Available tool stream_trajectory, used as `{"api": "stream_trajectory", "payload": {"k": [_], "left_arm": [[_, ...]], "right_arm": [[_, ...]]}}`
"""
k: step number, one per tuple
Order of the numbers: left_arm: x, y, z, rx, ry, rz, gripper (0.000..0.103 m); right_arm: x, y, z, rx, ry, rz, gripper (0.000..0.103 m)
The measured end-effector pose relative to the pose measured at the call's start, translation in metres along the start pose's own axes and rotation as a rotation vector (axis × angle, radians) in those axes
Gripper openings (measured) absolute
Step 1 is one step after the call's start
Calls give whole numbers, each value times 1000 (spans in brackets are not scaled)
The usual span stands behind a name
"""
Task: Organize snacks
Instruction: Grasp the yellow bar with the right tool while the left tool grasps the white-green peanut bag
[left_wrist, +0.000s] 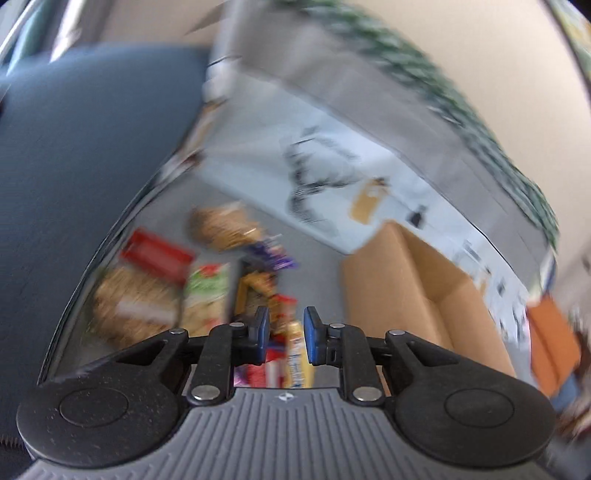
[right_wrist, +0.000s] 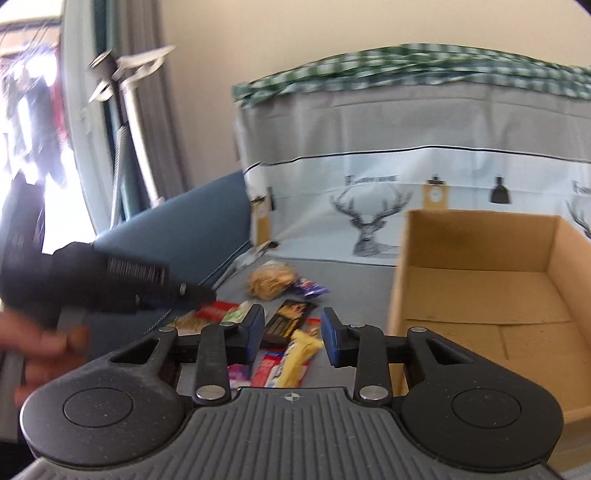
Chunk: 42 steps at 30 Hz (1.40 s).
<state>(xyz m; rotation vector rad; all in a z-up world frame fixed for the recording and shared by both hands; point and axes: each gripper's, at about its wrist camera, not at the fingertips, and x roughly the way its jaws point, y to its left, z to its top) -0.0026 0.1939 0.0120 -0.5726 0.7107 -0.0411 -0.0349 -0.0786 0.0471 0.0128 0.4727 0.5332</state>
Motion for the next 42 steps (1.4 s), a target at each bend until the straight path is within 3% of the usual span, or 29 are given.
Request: {"api": "stream_trajectory", "payload": {"k": [3,5,9,10,12,14,18,22,25,26,28,29,35,42], "left_arm": [[9,22,10,-127,29,4,21],[18,26,13,-143,43,29,21],[43,26,18,-118,94,109,25],[49,24,18,-105,102,140,27],[60,23,16,-83,112,201,46],[69,20,13,-65,116,246,51],[81,17,12,-41,134,260,59],[93,19,9,-36,178,282,59],[95,16,8,-9,167,284,51],[95,16,8,-3,166,287,43],[92,18,7,-8,162,269,40],[90,18,7,-7,157,264,39],[72,14,6,1,141,199,39],[39,-1,10,-15,78,97,39]], "right_arm": [[17,12,-5,-17,32,31,36],[26,16,-11,-25,49,44,36],[50,16,-22,-21,127,32,39],[54,15,-22,-4,124,45,49],[65,14,-25,0,141,36,57],[79,12,-29,13,177,25,58],[103,12,-37,13,238,6,58],[119,10,-41,33,292,-25,58],[126,6,-45,57,319,-40,54],[127,5,-46,61,326,-39,50],[128,4,-48,62,336,-21,29],[127,4,-48,59,337,-10,27],[110,12,-45,12,311,22,26],[67,20,-31,-74,216,61,26]]}}
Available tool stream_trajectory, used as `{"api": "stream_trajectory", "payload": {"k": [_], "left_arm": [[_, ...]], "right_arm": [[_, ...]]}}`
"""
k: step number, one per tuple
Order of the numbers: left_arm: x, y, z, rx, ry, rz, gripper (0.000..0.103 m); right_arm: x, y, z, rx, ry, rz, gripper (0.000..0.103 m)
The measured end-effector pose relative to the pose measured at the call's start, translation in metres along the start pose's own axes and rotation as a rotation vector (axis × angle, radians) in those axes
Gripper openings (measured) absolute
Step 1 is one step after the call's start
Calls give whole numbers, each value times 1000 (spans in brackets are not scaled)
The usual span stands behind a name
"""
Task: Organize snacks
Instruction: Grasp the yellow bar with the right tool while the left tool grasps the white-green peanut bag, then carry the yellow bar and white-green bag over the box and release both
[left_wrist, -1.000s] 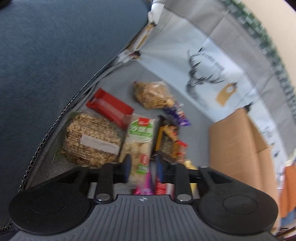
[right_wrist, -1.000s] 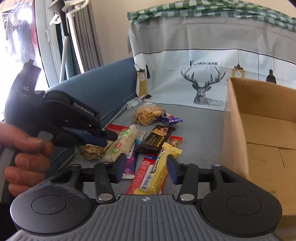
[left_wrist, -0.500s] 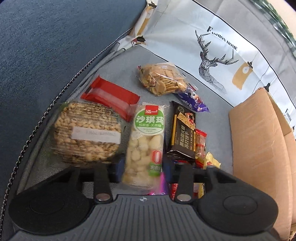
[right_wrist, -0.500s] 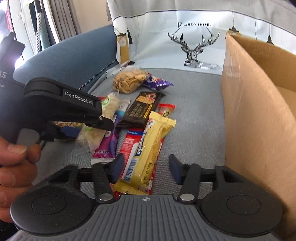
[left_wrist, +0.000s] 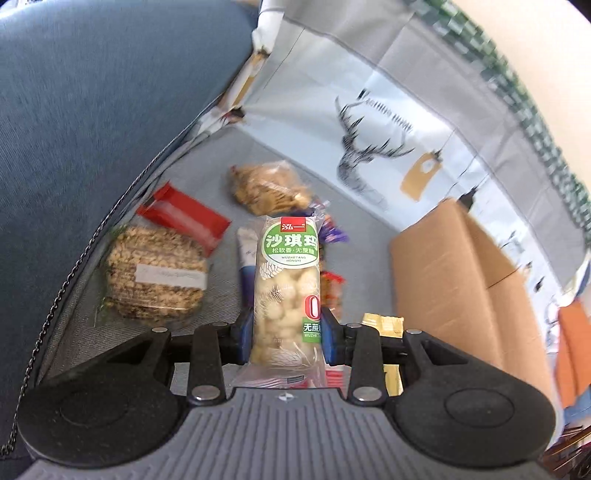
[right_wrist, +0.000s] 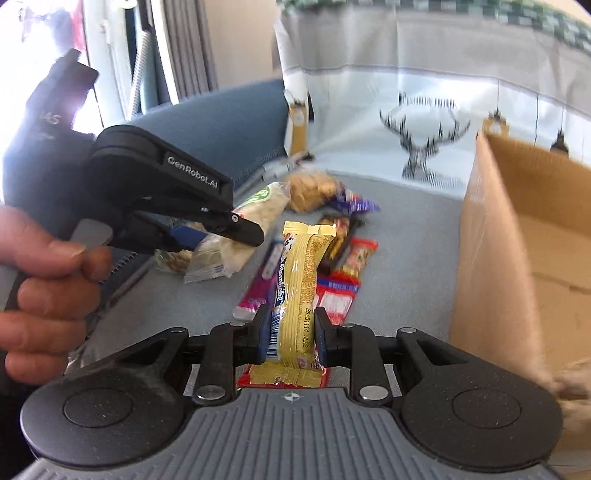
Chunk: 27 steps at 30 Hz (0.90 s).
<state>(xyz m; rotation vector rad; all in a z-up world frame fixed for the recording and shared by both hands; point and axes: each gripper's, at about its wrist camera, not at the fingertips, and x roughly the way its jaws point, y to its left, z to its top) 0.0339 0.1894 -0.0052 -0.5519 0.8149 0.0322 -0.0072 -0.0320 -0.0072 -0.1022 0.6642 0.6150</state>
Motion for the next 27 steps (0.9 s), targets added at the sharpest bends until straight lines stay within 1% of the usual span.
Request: {"api": "stream_trajectory", "payload": {"k": [7,10,13,16,18,22,24,25,27], "left_arm": [[-27,-30,8,1,-61,-65,39],[-34,-47,10,14,-89,-91,39],[-36,-67,8,43,-106,-102,39],[-35,-88,5,78,-128,-120,39],[-34,-103,2,98,-145,-139,39],[-27,-132,-8,139,-166,-188,39],[-23,-146,-13,159,-169,-220,39],[-20,-153,-16,169,-168,-237,39],[-15,-166,-22,188,-166,-268,39]], "right_arm": [[-53,-16,21,4,-143,-8,26],[-79,-33,38,17,-208,-22,26],[-103,-59,58,32,-271,-52,26],[-118,-95,73,24,-306,-110,26],[-124,-120,74,44,-316,-165,26],[-128,-164,56,169,-321,-265,26],[-129,-177,50,189,-297,-353,26],[-129,-181,48,197,-302,-375,26],[-133,-192,43,222,-309,-382,26]]}}
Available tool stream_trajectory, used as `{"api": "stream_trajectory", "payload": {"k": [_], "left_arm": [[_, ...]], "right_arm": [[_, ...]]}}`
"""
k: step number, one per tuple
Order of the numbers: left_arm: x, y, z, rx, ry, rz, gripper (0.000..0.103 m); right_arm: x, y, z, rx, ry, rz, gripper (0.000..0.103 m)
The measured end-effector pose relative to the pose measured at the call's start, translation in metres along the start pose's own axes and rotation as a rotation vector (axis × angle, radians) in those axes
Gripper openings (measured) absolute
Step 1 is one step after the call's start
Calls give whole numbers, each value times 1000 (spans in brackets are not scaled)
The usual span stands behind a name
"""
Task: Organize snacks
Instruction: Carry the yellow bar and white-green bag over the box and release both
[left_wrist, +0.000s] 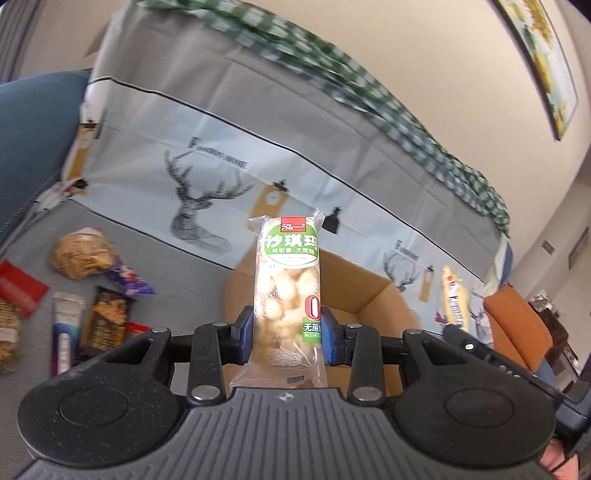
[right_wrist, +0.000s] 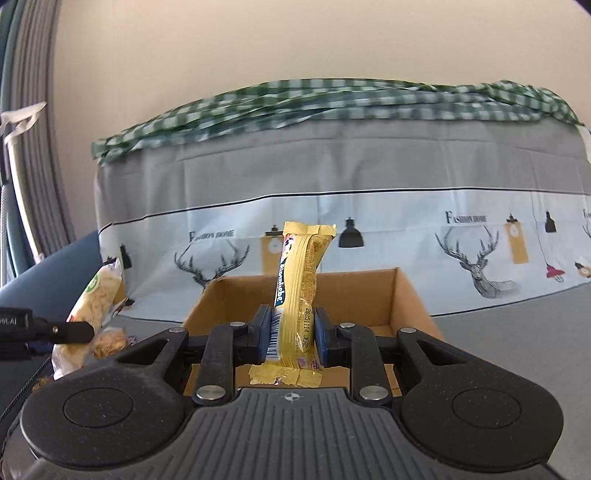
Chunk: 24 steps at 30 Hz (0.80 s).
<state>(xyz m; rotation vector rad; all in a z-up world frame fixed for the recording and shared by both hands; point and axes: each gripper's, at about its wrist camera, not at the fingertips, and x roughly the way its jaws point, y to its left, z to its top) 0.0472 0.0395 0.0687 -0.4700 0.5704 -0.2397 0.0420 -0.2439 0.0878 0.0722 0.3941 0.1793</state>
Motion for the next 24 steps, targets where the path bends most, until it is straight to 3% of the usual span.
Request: {"api": "stream_trajectory", "payload": {"k": [3,11,24], "left_arm": [[12,-17,-6,30,11,-43,39],[45,-50,-21,121,49,-79,39],[49,-53,-24,135,63,-98,39]], "right_arm": [[4,-12,-4,5,41,-24,26],[6,-22,-6,-57,49,-74,26],[11,-31,-8,-39,66,-111,26]]}}
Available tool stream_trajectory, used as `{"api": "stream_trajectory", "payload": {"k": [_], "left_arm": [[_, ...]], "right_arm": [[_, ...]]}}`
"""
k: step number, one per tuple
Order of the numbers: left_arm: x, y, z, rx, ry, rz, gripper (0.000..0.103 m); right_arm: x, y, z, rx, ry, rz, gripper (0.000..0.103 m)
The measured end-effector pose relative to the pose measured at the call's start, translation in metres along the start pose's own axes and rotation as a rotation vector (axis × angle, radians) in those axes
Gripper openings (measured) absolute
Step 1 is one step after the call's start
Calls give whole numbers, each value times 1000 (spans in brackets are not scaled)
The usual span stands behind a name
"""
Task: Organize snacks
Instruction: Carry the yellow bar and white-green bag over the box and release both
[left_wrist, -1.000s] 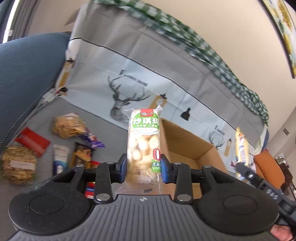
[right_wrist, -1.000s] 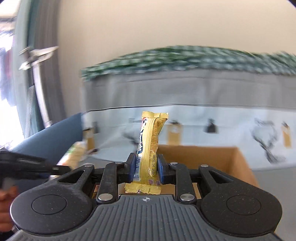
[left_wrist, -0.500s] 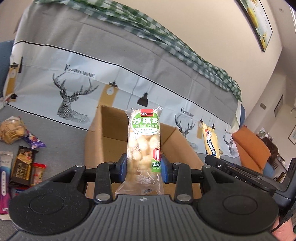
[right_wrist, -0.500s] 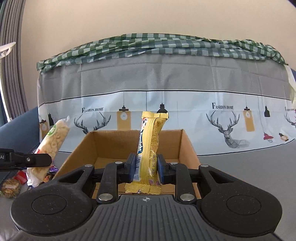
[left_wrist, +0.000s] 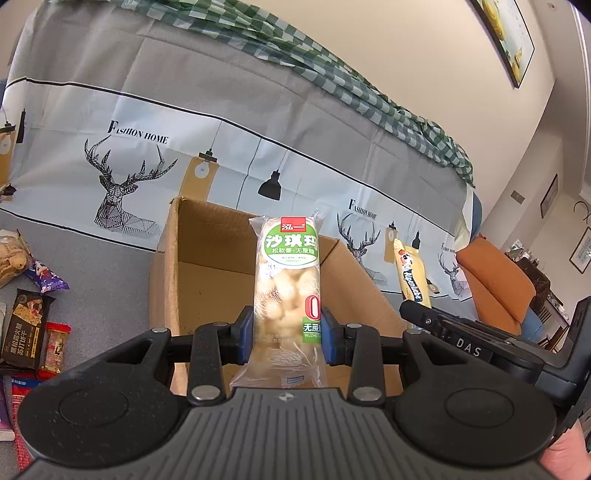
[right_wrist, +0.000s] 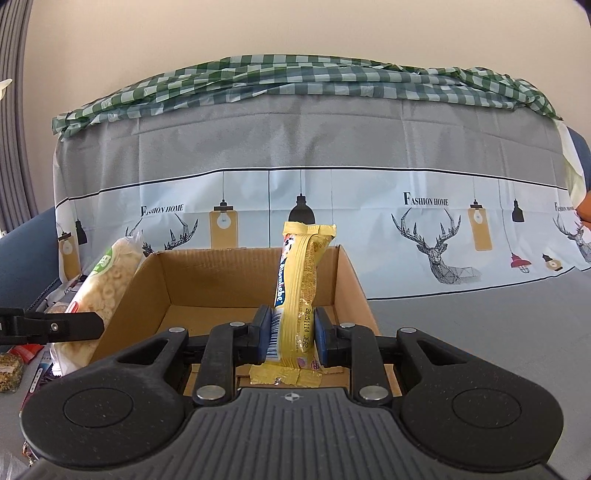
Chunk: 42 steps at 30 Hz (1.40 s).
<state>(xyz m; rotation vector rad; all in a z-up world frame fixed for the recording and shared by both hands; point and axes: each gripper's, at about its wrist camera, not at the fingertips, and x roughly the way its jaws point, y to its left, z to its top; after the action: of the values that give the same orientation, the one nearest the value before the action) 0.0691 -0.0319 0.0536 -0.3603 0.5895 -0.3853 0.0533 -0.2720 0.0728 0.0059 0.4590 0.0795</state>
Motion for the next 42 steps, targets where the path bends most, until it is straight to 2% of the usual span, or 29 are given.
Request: {"api": "stream_trajectory", "payload": {"k": [42], "left_arm": [[-1,-8,-4,43,-4,-2,39]], "right_arm": [[3,6,-2,-35,8,-4,26]]}}
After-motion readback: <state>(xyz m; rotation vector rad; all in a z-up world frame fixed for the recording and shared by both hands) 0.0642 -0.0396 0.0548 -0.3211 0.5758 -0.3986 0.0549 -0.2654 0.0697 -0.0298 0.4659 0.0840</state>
